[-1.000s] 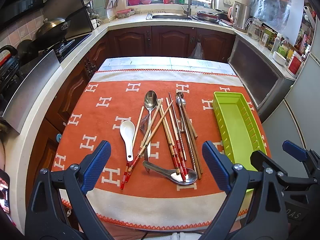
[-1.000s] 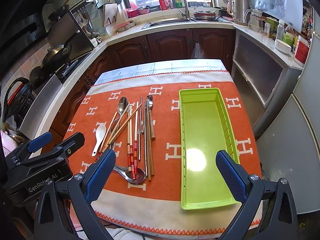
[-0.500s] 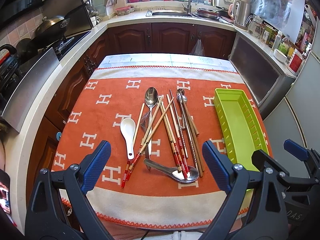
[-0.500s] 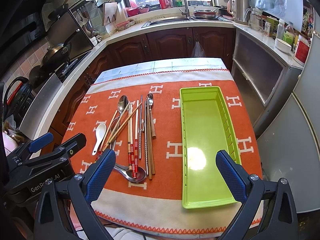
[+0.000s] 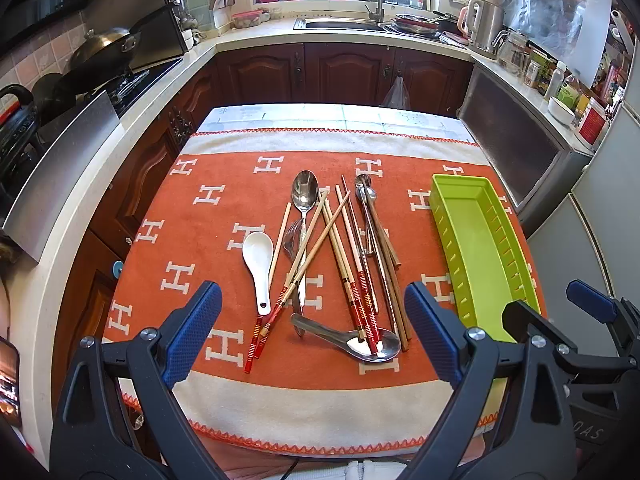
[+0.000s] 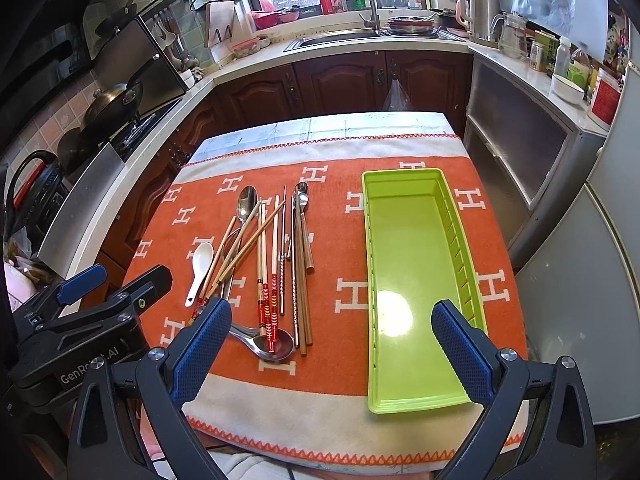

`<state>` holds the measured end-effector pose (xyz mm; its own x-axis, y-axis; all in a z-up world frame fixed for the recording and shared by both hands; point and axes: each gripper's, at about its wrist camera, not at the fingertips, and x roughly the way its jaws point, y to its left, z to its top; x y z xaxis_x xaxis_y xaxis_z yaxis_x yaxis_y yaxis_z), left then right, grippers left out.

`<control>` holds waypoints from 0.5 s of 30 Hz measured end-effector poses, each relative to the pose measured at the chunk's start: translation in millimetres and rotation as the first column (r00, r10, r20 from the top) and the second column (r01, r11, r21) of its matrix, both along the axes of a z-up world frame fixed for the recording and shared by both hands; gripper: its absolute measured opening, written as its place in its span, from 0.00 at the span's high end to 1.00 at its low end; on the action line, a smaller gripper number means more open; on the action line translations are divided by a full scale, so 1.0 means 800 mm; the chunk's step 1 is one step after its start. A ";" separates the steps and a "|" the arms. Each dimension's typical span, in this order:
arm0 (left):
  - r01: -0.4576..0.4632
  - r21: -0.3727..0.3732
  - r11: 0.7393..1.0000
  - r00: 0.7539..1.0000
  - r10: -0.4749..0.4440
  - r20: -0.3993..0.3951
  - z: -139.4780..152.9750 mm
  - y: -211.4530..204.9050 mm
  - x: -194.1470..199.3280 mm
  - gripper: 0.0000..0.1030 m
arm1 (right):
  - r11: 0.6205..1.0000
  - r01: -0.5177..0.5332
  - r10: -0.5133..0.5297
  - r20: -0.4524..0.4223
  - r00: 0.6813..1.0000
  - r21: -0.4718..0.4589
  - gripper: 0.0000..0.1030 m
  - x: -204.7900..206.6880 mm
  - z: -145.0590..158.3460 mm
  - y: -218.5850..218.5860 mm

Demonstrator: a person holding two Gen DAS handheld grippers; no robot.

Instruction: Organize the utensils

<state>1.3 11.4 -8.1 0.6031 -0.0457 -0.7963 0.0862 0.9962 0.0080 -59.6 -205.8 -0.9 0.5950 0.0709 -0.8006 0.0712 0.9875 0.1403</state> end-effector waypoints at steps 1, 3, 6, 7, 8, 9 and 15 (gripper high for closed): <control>0.000 0.000 1.000 1.000 0.000 0.000 0.000 0.000 0.000 0.11 | 1.000 0.000 0.000 -0.003 1.000 0.000 0.01 -0.002 -0.002 0.002; 0.002 -0.001 1.000 1.000 -0.002 -0.002 -0.001 0.000 0.000 0.11 | 1.000 0.000 0.000 -0.010 1.000 0.001 0.01 0.000 -0.001 0.003; -0.010 0.004 1.000 1.000 0.010 -0.009 -0.006 0.005 0.002 0.11 | 1.000 0.000 0.000 -0.023 1.000 0.006 0.01 0.003 -0.003 0.004; -0.017 0.004 1.000 1.000 0.017 -0.011 -0.007 0.007 0.004 0.11 | 1.000 0.000 0.001 -0.029 1.000 0.007 0.01 0.006 -0.003 0.003; -0.023 0.001 1.000 1.000 0.024 -0.012 -0.008 0.010 0.006 0.11 | 1.000 -0.001 0.002 -0.034 0.999 0.008 0.01 0.008 -0.003 0.003; -0.032 -0.004 0.999 0.999 0.032 -0.014 -0.009 0.015 0.009 0.11 | 1.000 -0.002 0.002 -0.039 0.999 0.009 0.01 0.010 -0.004 0.004; -0.016 -0.059 0.998 0.999 0.014 -0.028 -0.013 0.053 0.040 0.22 | 1.000 -0.012 0.012 -0.052 0.999 0.011 0.01 0.033 -0.002 0.004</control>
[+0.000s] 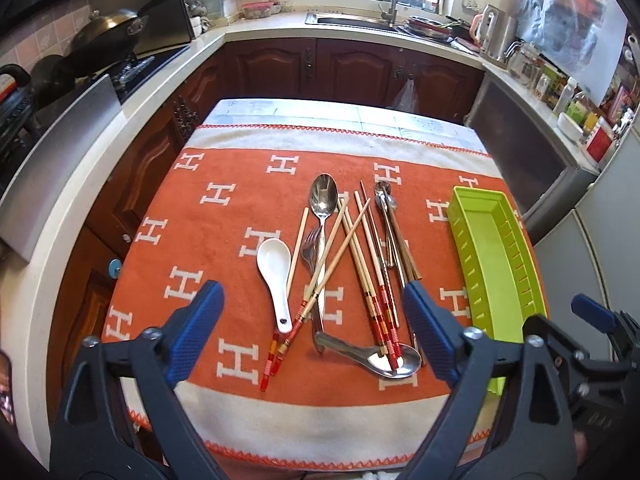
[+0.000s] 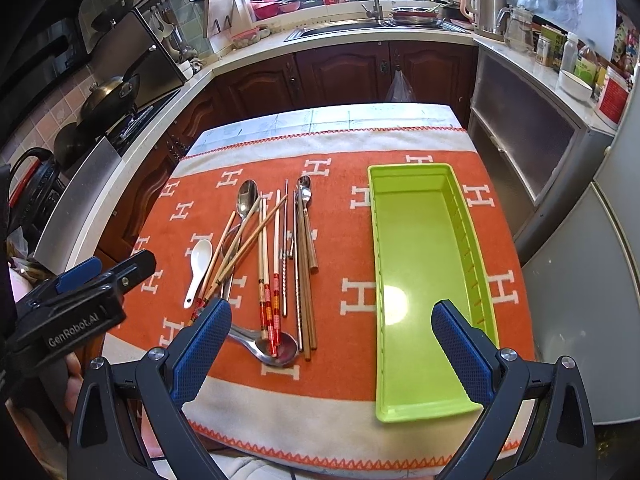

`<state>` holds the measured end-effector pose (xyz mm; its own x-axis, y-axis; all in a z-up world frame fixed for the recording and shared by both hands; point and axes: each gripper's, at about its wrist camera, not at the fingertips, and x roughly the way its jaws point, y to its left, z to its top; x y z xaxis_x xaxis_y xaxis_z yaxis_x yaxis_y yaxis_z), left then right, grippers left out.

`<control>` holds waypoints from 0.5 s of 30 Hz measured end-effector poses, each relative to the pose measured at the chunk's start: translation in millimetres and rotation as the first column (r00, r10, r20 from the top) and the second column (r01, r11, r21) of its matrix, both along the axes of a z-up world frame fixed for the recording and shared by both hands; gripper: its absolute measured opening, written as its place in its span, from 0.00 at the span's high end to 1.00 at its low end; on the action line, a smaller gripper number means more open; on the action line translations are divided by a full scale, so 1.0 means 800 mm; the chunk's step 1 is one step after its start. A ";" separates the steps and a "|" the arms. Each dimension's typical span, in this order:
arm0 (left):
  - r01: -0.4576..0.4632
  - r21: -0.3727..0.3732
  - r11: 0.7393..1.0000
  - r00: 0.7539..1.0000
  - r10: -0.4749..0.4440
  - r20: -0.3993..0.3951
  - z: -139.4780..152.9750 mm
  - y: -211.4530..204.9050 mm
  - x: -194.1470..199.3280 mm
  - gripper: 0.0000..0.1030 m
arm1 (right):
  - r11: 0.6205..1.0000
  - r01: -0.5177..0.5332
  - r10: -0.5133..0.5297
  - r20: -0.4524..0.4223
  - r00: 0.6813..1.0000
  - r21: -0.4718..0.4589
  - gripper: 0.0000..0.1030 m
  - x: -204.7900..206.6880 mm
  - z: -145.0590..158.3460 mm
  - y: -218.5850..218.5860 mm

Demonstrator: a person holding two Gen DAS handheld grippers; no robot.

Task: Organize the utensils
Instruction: 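Lower the left tool onto a red-tipped chopstick while the right tool grasps a wooden chopstick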

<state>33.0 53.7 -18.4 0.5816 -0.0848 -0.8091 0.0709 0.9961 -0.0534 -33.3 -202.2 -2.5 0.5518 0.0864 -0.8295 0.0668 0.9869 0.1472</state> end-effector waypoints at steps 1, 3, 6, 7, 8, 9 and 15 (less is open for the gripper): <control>0.014 0.000 1.000 1.000 -0.014 -0.013 -0.002 0.006 0.006 0.30 | 1.000 -0.005 0.005 0.001 1.000 0.000 0.01 0.005 0.000 0.002; 0.025 -0.010 1.000 0.999 -0.025 -0.048 -0.007 0.021 0.020 0.37 | 1.000 -0.006 0.006 0.004 1.000 -0.007 0.02 0.020 0.001 0.003; 0.014 -0.034 0.999 0.998 -0.016 -0.068 -0.013 0.045 0.036 0.37 | 1.000 -0.016 0.016 -0.010 1.000 0.003 0.04 0.047 -0.004 0.008; 0.010 -0.030 0.999 0.998 -0.012 -0.066 -0.015 0.053 0.040 0.37 | 1.000 -0.020 0.020 -0.016 1.000 0.012 0.04 0.057 -0.006 0.010; 0.003 -0.021 1.000 0.998 -0.005 -0.062 -0.017 0.061 0.045 0.37 | 0.999 -0.029 0.030 -0.020 0.999 0.021 0.07 0.067 -0.009 0.012; -0.003 -0.013 1.000 0.998 0.002 -0.057 -0.018 0.066 0.050 0.37 | 0.999 -0.041 0.041 -0.025 0.999 0.025 0.10 0.077 -0.011 0.015; -0.033 0.002 0.999 0.995 0.033 -0.094 -0.048 0.106 0.082 0.37 | 0.983 -0.115 0.131 -0.108 0.985 0.147 0.35 0.148 -0.046 0.040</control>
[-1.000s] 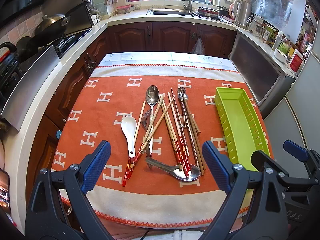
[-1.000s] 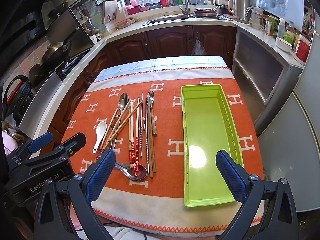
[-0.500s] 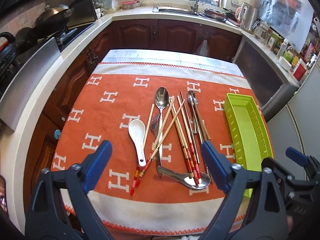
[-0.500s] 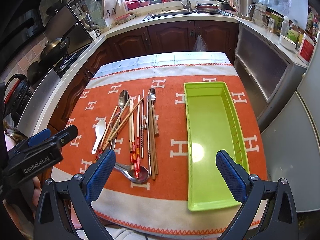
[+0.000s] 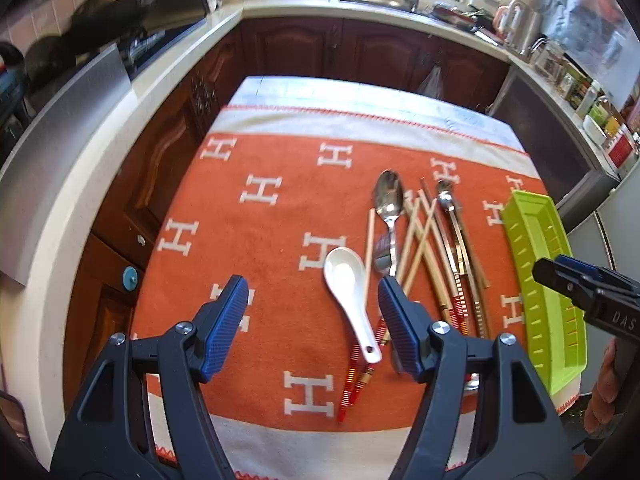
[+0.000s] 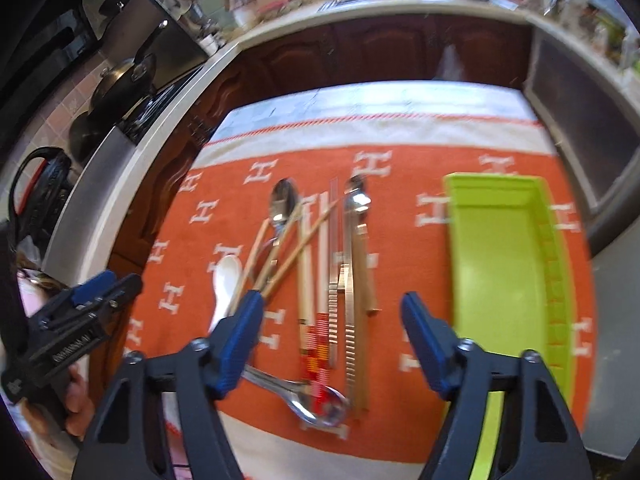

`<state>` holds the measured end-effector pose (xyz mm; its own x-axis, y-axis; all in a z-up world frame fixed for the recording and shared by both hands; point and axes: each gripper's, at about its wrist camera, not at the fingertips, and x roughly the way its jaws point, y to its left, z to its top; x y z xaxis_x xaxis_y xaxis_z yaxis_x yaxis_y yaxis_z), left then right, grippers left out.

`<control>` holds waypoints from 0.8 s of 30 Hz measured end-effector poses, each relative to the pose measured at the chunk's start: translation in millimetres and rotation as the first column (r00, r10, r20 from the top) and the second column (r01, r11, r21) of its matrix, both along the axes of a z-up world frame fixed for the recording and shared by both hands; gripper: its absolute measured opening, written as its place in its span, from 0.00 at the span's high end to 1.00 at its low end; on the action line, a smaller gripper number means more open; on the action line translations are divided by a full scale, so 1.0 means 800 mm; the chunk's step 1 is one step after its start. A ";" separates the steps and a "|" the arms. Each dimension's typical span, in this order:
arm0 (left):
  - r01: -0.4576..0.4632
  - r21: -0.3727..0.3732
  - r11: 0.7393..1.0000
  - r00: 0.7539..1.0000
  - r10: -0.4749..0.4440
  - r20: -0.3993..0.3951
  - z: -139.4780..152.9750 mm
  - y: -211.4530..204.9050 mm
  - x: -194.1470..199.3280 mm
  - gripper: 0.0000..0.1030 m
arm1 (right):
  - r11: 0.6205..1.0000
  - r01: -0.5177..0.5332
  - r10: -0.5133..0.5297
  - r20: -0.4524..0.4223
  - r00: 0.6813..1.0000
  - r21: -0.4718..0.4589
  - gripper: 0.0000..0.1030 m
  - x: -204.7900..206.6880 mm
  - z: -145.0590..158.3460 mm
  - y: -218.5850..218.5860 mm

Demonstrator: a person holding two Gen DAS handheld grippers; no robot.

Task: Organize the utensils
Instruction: 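Lower the left tool onto a red-tipped chopstick while the right tool grasps a wooden chopstick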

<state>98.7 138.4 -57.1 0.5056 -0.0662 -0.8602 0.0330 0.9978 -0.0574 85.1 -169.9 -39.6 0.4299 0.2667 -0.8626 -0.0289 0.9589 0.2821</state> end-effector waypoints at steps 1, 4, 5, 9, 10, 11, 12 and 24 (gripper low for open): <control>-0.002 -0.011 1.000 1.000 0.002 -0.019 -0.008 0.004 0.005 0.37 | 1.000 -0.010 0.010 -0.007 1.000 0.011 0.35 0.008 -0.006 0.006; -0.008 -0.081 0.997 0.995 0.000 -0.101 -0.037 0.017 0.020 0.37 | 0.998 -0.034 0.037 -0.047 0.998 0.060 0.40 0.036 -0.028 0.025; -0.010 -0.104 0.995 0.992 -0.003 -0.125 -0.047 0.020 0.025 0.37 | 0.995 -0.041 0.047 -0.064 0.997 0.091 0.45 0.045 -0.037 0.031; -0.014 -0.121 0.993 0.985 -0.007 -0.175 -0.081 0.017 0.034 0.45 | 0.982 -0.038 0.065 -0.144 0.987 0.184 0.67 0.073 -0.079 0.053; -0.014 -0.124 0.992 0.983 -0.008 -0.182 -0.087 0.016 0.035 0.46 | 0.978 -0.032 0.067 -0.167 0.984 0.206 0.69 0.078 -0.090 0.058; -0.013 -0.129 0.992 0.982 -0.011 -0.189 -0.091 0.014 0.036 0.46 | 0.974 -0.025 0.068 -0.185 0.980 0.226 0.69 0.083 -0.100 0.062; -0.010 -0.133 0.991 0.981 -0.015 -0.192 -0.095 0.012 0.037 0.48 | 0.971 -0.014 0.065 -0.204 0.977 0.239 0.70 0.090 -0.110 0.066; 0.058 -0.137 0.989 0.988 -0.077 -0.133 -0.090 -0.007 0.041 0.51 | 0.952 0.080 0.020 -0.317 0.948 0.297 0.85 0.127 -0.196 0.096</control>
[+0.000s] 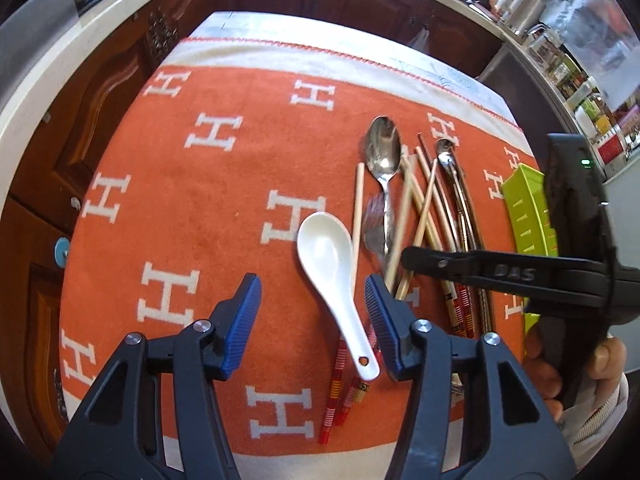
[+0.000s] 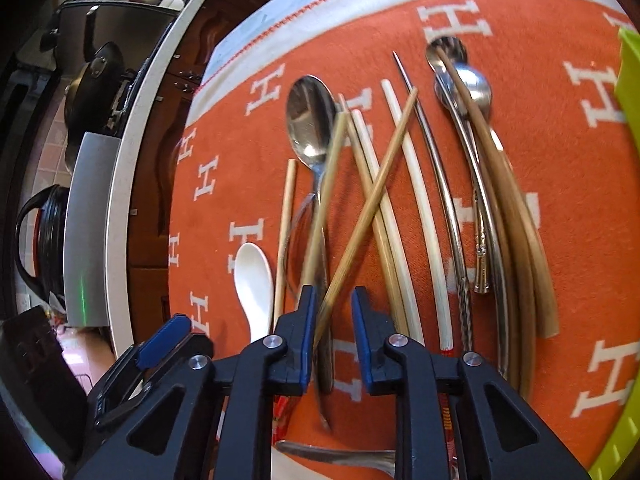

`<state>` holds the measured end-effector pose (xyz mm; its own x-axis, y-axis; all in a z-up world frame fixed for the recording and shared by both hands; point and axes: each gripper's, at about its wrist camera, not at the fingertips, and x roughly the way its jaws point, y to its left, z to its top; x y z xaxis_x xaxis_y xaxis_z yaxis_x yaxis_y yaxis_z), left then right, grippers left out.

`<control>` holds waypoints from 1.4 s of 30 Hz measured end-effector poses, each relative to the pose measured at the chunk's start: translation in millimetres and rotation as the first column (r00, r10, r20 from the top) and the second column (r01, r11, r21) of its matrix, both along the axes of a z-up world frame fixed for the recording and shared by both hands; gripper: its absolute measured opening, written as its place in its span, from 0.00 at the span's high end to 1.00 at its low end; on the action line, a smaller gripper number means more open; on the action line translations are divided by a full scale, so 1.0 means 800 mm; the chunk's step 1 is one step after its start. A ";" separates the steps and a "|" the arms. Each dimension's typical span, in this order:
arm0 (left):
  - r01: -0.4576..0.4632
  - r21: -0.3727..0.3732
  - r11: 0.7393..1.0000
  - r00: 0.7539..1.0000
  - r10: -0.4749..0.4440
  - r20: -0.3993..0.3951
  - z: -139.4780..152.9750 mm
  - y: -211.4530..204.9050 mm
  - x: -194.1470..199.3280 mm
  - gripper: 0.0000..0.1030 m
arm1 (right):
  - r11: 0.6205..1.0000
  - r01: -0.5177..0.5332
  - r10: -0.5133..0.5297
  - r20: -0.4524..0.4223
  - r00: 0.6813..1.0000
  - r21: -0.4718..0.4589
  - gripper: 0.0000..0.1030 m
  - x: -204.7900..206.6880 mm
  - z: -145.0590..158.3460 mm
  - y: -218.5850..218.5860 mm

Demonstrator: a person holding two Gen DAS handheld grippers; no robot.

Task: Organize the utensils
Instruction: 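Lower the left tool onto a red-tipped chopstick while the right tool grasps a wooden chopstick, then lift the red-tipped chopstick with the left tool while the right tool lifts its wooden chopstick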

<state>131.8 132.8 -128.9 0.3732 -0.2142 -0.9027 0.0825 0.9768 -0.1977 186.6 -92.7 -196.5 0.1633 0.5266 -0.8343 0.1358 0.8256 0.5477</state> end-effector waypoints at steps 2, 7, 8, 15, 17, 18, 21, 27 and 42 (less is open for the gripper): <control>0.029 -0.001 1.000 1.000 -0.029 0.008 0.004 -0.006 0.001 0.52 | 1.000 0.006 -0.006 0.003 1.000 0.007 0.87 0.000 -0.002 -0.004; 0.085 -0.004 0.996 0.996 -0.085 -0.009 0.005 -0.023 0.006 0.56 | 0.999 0.037 -0.037 0.006 0.999 0.013 0.93 -0.002 0.002 -0.008; 0.098 0.007 0.995 0.995 -0.098 -0.009 0.004 -0.028 0.007 0.59 | 0.999 0.046 -0.046 0.007 0.999 0.020 0.93 -0.003 0.003 -0.011; 0.153 0.037 0.987 0.988 -0.153 -0.027 -0.008 -0.050 0.013 0.72 | 0.992 0.091 -0.093 0.027 0.995 0.093 0.93 -0.028 0.022 -0.046; 0.173 0.042 0.984 0.985 -0.172 -0.020 -0.009 -0.056 0.014 0.72 | 0.990 0.095 -0.099 0.037 0.994 0.105 0.93 -0.035 0.028 -0.055; 0.184 0.049 0.982 0.983 -0.184 -0.017 -0.009 -0.060 0.014 0.72 | 0.989 0.096 -0.101 0.043 0.994 0.109 0.93 -0.037 0.031 -0.059; 0.217 0.074 0.973 0.976 -0.217 -0.020 -0.014 -0.069 0.016 0.78 | 0.989 0.101 -0.108 0.066 0.992 0.111 0.93 -0.046 0.041 -0.069; 0.274 0.103 0.956 0.962 -0.270 -0.048 -0.033 -0.085 0.017 0.92 | 0.990 0.090 -0.100 0.090 0.991 0.111 0.93 -0.069 0.055 -0.088; 0.261 0.015 0.965 0.961 -0.258 -0.096 -0.048 -0.082 0.026 0.96 | 0.989 0.068 -0.079 0.081 0.994 0.131 0.94 -0.089 0.048 -0.094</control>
<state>152.9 67.4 -167.3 0.2227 -0.2677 -0.9374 0.3166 0.9293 -0.1902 115.1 -167.6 -157.9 0.2738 0.6121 -0.7419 0.1416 0.7373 0.6605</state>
